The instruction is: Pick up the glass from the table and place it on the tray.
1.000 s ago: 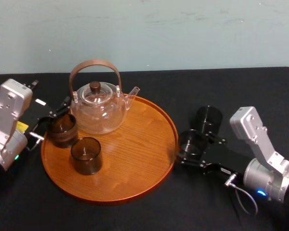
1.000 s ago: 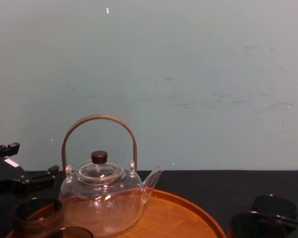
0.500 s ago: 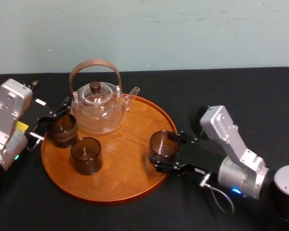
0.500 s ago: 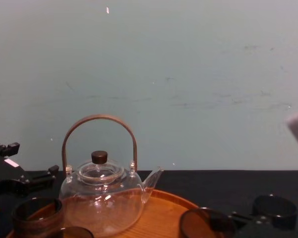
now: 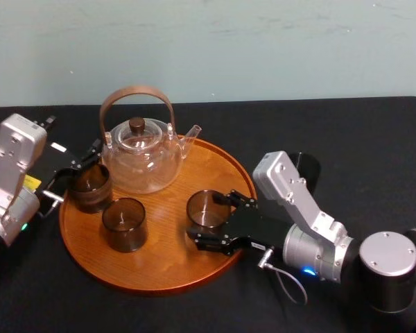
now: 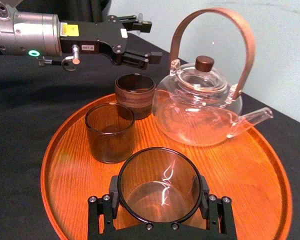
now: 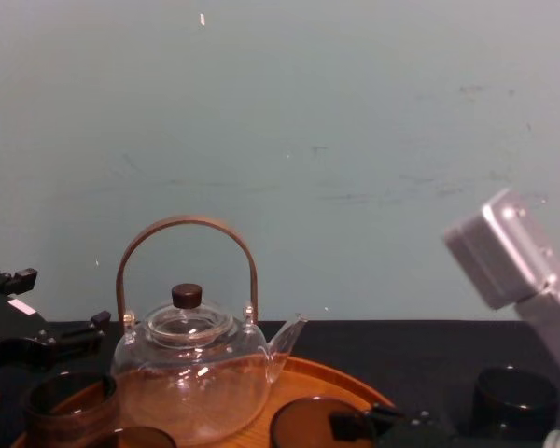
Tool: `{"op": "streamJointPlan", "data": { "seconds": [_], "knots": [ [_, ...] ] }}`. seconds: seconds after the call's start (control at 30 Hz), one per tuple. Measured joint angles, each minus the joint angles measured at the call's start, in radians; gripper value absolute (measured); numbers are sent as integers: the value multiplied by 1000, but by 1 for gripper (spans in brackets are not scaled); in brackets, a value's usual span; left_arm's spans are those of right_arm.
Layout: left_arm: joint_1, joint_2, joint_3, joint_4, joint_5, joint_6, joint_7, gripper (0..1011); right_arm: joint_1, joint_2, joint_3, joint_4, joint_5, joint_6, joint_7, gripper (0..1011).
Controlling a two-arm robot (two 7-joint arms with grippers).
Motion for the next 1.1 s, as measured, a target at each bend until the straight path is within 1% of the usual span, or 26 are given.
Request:
{"op": "streamJointPlan", "data": {
  "seconds": [0.2, 0.43, 0.6, 1.1],
  "knots": [
    [0, 0, 0, 0, 0, 0, 0, 1001, 21, -21, -19, 35, -7, -3, 5, 907],
    [0, 0, 0, 0, 0, 0, 0, 1001, 41, -39, -39, 72, -22, -19, 7, 907],
    [0, 0, 0, 0, 0, 0, 0, 1001, 48, -46, -45, 92, -32, -17, 6, 907],
    [0, 0, 0, 0, 0, 0, 0, 1001, 48, -46, -45, 91, -33, -16, 5, 907]
  ]
}}
